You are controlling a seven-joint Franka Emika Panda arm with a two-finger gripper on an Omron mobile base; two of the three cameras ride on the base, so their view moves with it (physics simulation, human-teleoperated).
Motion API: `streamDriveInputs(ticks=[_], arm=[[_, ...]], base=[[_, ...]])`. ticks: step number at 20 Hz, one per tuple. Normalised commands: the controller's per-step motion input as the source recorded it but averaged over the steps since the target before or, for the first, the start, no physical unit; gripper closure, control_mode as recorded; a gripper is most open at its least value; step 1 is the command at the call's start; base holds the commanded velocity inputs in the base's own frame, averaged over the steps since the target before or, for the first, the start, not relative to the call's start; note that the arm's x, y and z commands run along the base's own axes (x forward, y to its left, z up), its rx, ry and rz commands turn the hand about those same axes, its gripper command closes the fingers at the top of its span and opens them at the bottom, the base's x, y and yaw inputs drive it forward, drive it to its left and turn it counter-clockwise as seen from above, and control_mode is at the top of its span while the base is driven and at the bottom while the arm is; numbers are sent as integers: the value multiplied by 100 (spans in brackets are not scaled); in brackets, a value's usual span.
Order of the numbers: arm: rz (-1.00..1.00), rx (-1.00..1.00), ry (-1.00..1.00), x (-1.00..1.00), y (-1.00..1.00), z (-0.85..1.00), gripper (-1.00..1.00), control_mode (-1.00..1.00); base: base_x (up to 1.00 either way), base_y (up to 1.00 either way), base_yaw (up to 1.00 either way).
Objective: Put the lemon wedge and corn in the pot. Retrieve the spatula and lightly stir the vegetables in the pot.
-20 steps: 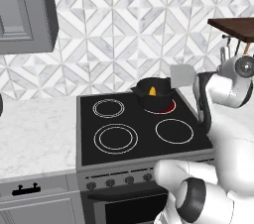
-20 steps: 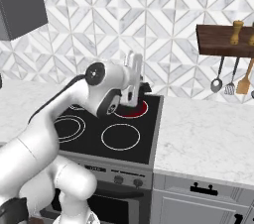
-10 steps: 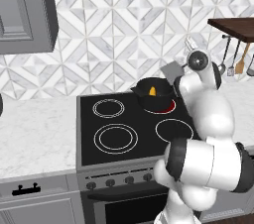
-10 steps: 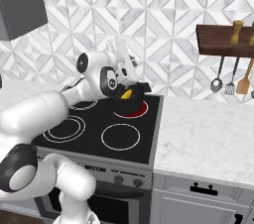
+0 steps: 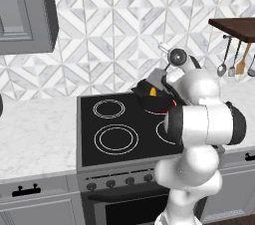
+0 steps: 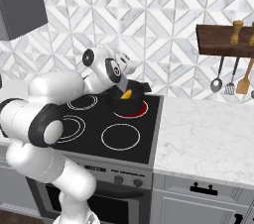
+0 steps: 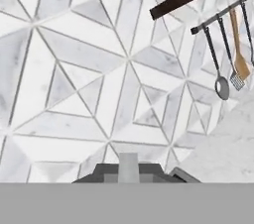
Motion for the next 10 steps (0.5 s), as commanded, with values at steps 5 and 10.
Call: streamDriveInputs(ticks=[5, 10], arm=[[30, -35, 0, 48, 2, -11, 100, -100], [26, -33, 7, 14, 2, -34, 100, -100]], base=[[0, 0, 0], [0, 0, 0]])
